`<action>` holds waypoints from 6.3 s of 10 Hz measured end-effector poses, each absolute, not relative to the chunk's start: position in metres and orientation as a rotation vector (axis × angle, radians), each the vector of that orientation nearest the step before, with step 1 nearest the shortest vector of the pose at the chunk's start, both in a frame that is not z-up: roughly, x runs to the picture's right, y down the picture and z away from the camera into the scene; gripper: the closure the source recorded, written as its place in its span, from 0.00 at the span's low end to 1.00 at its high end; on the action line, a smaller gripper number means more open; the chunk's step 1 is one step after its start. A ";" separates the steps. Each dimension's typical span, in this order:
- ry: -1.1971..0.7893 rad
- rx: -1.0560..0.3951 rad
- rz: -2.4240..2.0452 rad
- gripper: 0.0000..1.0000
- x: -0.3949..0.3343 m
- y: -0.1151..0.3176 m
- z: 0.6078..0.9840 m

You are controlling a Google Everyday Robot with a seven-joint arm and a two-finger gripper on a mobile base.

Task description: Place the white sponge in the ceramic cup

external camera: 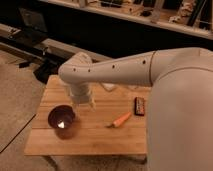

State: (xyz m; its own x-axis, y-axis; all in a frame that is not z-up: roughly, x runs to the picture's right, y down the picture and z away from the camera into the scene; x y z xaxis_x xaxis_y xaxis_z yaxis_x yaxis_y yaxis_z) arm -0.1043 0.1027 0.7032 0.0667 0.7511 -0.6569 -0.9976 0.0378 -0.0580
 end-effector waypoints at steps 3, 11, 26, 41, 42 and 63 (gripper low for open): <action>0.525 -0.591 1.440 0.35 -0.104 0.103 0.703; 0.525 -0.591 1.440 0.35 -0.104 0.103 0.703; 0.520 -0.602 1.396 0.35 -0.105 0.100 0.708; 0.438 -0.616 1.004 0.35 -0.006 -0.032 0.899; 0.443 -0.621 1.012 0.35 0.000 -0.032 0.905; 0.496 -0.627 0.915 0.35 0.031 -0.029 1.010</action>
State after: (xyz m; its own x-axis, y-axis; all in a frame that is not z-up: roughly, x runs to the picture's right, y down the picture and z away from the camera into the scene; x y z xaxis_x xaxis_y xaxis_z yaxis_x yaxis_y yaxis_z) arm 0.0310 -0.0285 1.0100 0.5220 0.5686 -0.6358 -0.8431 0.4569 -0.2835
